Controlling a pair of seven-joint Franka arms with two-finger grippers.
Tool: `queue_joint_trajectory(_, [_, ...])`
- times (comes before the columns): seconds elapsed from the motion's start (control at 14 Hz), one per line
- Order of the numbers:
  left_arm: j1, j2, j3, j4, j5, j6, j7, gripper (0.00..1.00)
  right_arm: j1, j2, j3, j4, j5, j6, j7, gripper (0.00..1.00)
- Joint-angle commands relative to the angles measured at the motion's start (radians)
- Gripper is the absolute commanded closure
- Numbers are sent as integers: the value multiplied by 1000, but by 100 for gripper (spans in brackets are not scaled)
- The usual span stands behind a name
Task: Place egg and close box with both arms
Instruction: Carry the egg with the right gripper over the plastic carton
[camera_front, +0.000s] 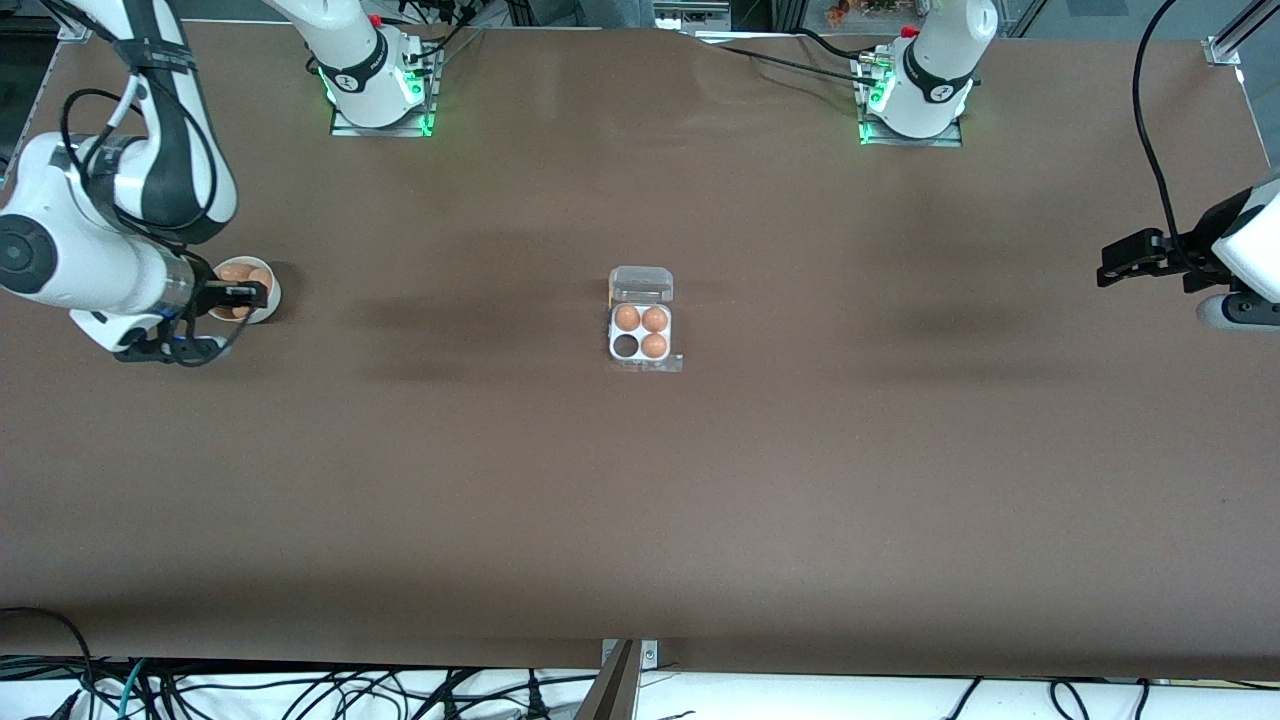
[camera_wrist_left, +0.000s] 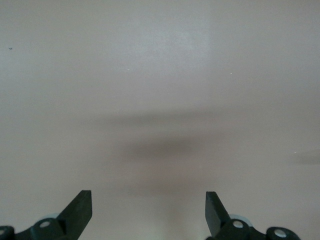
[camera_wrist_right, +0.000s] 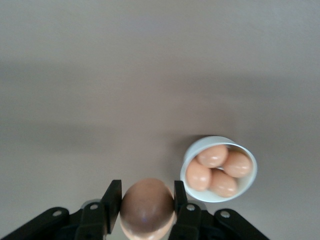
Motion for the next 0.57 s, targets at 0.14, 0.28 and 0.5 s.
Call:
queue_joint_trajectory(0.14, [6,3,-4,15,13,-10,17,0,162,95,-5,144,91,-56,223,57])
queue_joint_trajectory(0.28, [6,3,-4,13,13,-10,19,0,234,133,-3,198,128,-58,333,57])
queue_joint_trajectory(0.5, [6,3,-4,10,13,-10,19,0,343,205,-3,294,183,-61,502,57])
